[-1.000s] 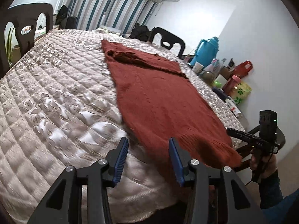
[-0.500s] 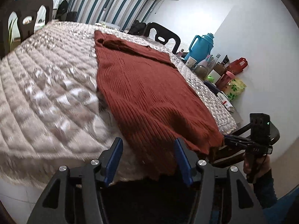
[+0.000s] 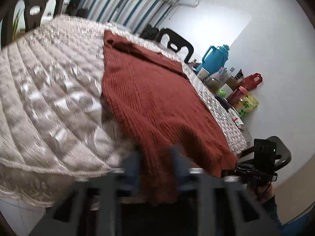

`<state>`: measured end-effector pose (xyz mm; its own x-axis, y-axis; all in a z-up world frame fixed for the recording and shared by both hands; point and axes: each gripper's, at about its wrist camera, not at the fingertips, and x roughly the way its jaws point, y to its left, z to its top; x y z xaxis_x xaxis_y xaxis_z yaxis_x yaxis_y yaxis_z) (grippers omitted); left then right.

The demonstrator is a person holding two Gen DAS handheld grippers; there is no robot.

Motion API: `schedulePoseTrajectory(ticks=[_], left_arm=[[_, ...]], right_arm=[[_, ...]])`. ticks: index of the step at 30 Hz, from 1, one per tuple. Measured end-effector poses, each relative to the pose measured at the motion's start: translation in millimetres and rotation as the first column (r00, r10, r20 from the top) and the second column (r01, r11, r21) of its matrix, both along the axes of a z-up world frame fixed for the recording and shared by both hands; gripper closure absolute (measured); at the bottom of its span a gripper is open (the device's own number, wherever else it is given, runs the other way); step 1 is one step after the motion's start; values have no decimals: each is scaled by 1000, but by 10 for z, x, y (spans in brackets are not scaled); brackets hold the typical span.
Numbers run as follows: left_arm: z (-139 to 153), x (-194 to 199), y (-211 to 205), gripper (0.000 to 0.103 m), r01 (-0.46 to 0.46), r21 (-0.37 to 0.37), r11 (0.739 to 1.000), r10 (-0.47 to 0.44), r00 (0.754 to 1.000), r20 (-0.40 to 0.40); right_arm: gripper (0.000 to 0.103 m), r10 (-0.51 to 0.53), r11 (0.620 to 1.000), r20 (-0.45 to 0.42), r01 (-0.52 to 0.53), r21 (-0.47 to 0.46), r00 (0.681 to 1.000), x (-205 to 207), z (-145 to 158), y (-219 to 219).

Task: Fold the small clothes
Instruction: 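Grasp the sweater hem with both grippers, then lift the hem with both grippers and fold it toward the collar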

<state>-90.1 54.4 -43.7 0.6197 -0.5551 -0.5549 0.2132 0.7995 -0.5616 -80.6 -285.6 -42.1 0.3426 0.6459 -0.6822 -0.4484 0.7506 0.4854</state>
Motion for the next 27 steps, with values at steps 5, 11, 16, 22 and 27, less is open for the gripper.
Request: schedulePoseTrajectory(ticks=[5, 11, 16, 22, 27], left_arm=[[54, -134, 143, 95, -6, -54, 999, 8, 999, 37], [238, -342, 529, 95, -77, -81, 994, 85, 991, 106], [117, -323, 546, 96, -66, -115, 991, 74, 995, 73], [193, -317, 530, 95, -35, -201, 979, 60, 991, 119], [314, -159, 634, 95, -49, -269, 962, 93, 983, 155]], right_arm=[[96, 47, 999, 66, -48, 12, 997, -110, 178, -45], [96, 17, 992, 170, -38, 119, 985, -187, 472, -321], [96, 16, 988, 167, -41, 148, 986, -193, 452, -374], [96, 11, 977, 206, -54, 204, 979, -184, 546, -333], [96, -40, 946, 240, -41, 322, 970, -82, 642, -430]])
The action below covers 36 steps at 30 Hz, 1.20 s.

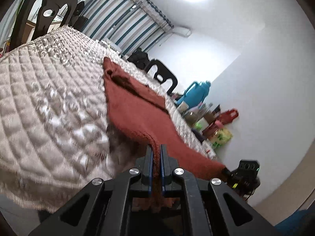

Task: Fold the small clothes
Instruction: 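Lift the hem with both grippers and fold it toward the collar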

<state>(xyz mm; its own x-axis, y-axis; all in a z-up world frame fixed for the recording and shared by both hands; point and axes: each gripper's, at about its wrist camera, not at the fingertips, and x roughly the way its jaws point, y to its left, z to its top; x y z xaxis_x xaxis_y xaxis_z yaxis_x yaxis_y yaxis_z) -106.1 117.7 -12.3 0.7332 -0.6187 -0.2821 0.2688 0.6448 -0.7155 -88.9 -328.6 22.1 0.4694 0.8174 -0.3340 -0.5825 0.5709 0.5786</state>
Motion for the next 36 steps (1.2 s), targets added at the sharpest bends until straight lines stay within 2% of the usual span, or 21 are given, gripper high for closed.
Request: schedulePoseTrajectory(ticks=[6, 10, 16, 20, 24, 26, 28, 31, 34, 36], left_arm=[[88, 398, 177, 95, -65, -74, 995, 64, 998, -14], [98, 683, 218, 95, -98, -92, 991, 93, 994, -53], [-13, 1232, 219, 95, -141, -96, 985, 122, 976, -178], [-158, 1674, 242, 95, -180, -94, 979, 144, 942, -304], [-333, 1978, 252, 95, -209, -118, 971, 141, 895, -424], [-350, 2028, 227, 95, -195, -125, 973, 123, 894, -432], [-336, 2012, 198, 89, -171, -125, 977, 103, 899, -426], [-359, 1969, 141, 82, -131, -132, 983, 62, 901, -428], [-408, 2007, 93, 82, -96, -137, 986, 27, 900, -435], [-413, 2072, 119, 82, -113, -152, 982, 36, 899, -436]], right_arm=[[96, -52, 992, -1, 52, 112, 999, 354, 112, -33], [96, -87, 984, -28, 91, 154, 996, 613, 173, -50], [96, -157, 957, -168, 191, 216, 973, 1137, 71, -165], [96, -201, 942, -288, 265, 207, 936, 1584, -75, -210], [95, -251, 919, -439, 355, 172, 863, 2016, -320, -242], [94, -255, 917, -501, 371, 145, 827, 2152, -435, -220], [89, -233, 933, -509, 338, 123, 828, 2190, -458, -165], [82, -176, 965, -478, 246, 90, 861, 2179, -420, -59], [82, -131, 980, -448, 185, 77, 884, 2238, -402, -3], [82, -118, 980, -435, 175, 93, 893, 2303, -383, -5]])
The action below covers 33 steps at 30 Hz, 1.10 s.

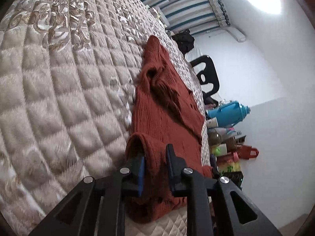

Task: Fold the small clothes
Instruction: 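Lift the hem with both grippers and fold it toward the collar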

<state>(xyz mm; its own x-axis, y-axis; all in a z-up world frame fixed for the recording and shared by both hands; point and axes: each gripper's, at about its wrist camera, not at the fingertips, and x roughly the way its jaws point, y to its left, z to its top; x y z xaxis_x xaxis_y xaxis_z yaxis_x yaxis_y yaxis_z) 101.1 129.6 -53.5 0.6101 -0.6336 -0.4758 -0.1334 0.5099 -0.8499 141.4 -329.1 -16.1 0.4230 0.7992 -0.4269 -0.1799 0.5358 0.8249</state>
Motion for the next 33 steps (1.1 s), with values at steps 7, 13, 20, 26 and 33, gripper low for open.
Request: schedulePoseTrajectory(ticks=[7, 13, 20, 26, 33], left_arm=[[10, 300, 258, 82, -159, -114, 981, 161, 987, 4], [71, 184, 323, 77, -184, -45, 982, 185, 982, 26], [44, -161, 252, 67, -96, 13, 995, 95, 995, 34], [6, 6, -99, 67, 71, -16, 997, -70, 997, 29], [380, 238, 104, 57, -88, -19, 996, 90, 981, 171]], right_arm=[[80, -155, 977, -22, 157, 143, 988, 265, 20, -226], [71, -210, 967, -10, 209, 147, 978, 210, 59, -381], [71, -97, 993, 40, 95, 71, 994, -41, 123, -210], [71, 170, 983, -9, -170, -70, 985, 0, 20, 486], [69, 83, 996, 131, -86, 19, 988, 269, 363, 599]])
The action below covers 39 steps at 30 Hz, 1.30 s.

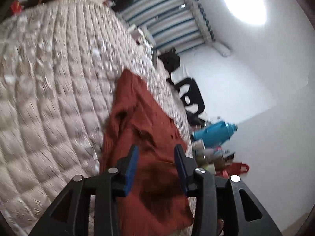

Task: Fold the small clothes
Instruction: 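Lift the hem with both grippers and fold it toward the collar, then lay the folded hem down and open both grippers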

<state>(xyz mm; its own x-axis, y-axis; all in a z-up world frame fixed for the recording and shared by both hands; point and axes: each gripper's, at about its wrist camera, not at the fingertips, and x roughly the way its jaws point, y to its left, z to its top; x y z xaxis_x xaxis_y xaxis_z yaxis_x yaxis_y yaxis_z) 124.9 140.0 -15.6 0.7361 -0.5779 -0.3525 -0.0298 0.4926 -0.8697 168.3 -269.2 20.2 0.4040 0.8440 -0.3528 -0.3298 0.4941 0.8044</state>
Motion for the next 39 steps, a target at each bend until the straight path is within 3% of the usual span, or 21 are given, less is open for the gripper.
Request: schedulePoseTrajectory(ticks=[3, 8, 11, 15, 20, 21, 22, 23, 27, 30, 33, 36, 38, 39], left_arm=[[-11, -159, 91, 55, -31, 56, 998, 31, 1000, 0], [-188, -448, 135, 55, -31, 122, 992, 37, 998, -47], [-245, -525, 49, 55, -11, 178, 984, 24, 997, -67], [-221, -565, -191, 51, 58, 299, 952, -43, 997, -57], [-232, -546, -508, 54, 144, 455, 879, -124, 989, -75], [-219, -557, -580, 70, 146, 500, 854, -131, 989, -65], [-219, -563, -625, 86, 148, 532, 834, -131, 989, -71], [-216, -580, -644, 86, 143, 551, 822, -122, 990, -75], [-237, -688, -552, 90, 108, 531, 840, -77, 994, -80], [-257, -758, -475, 90, 92, 494, 865, -58, 995, -82], [-253, -767, -510, 89, 92, 508, 856, -55, 995, -87], [-216, -780, -538, 87, 93, 525, 846, -54, 995, -89], [-181, -819, -535, 84, 92, 530, 843, -56, 995, -85], [-157, -850, -535, 77, 86, 542, 836, -51, 995, -81]], right_arm=[[62, -45, 998, 28, 46, -43, 999, -108, 42, -149], [62, -159, 982, 4, 159, -104, 987, -416, -69, -453], [62, -231, 955, 17, 230, -189, 973, -579, -104, -558], [62, -277, 896, 41, 273, -350, 960, -809, -126, -559], [62, -215, 865, 48, 213, -454, 975, -945, -215, -397], [64, -198, 858, 57, 202, -472, 978, -954, -234, -341], [85, -188, 852, 68, 197, -485, 980, -973, -233, -294], [94, -176, 847, 80, 193, -496, 981, -987, -228, -259], [94, -203, 801, 146, 250, -544, 968, -1088, -180, -315], [93, -252, 833, 87, 262, -487, 964, -1083, -298, -492], [93, -248, 827, 91, 260, -498, 964, -1076, -270, -460], [81, -240, 819, 99, 256, -514, 966, -1089, -226, -417], [77, -243, 816, 116, 268, -513, 963, -1135, -182, -434], [75, -243, 816, 119, 269, -511, 963, -1156, -165, -432]])
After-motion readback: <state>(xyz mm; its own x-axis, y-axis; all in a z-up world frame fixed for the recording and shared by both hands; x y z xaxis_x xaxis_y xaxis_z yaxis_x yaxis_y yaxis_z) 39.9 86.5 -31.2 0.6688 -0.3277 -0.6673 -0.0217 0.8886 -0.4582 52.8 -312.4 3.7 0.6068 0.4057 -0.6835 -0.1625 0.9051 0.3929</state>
